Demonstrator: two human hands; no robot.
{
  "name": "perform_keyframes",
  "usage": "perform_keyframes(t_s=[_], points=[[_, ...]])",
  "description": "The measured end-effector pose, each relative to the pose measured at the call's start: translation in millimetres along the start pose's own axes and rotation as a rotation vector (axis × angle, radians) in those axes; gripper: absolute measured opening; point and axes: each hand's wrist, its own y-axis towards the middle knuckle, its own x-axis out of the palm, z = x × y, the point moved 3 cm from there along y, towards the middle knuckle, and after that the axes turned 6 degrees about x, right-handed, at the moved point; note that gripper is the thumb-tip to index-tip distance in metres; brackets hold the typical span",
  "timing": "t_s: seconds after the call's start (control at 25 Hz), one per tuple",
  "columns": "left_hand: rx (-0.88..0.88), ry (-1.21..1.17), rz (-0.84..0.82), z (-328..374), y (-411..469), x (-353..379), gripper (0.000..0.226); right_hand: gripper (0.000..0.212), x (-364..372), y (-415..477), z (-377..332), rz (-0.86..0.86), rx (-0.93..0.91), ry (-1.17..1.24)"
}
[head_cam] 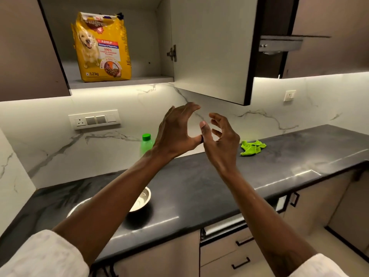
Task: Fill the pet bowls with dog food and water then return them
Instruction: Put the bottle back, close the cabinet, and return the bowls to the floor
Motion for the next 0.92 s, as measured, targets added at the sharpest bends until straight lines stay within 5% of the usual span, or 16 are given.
perform_keyframes(t_s=[0.36,0.92], points=[[0.018,0.064,0.146,94,34,12,0.074,0.064,-84,25,-12,0.052,0.009,0.161],[-0.064,0.078,0.438,83,4,-48,0.026,0.039,-33,-3,-51,-0.127,-0.122,0.357]])
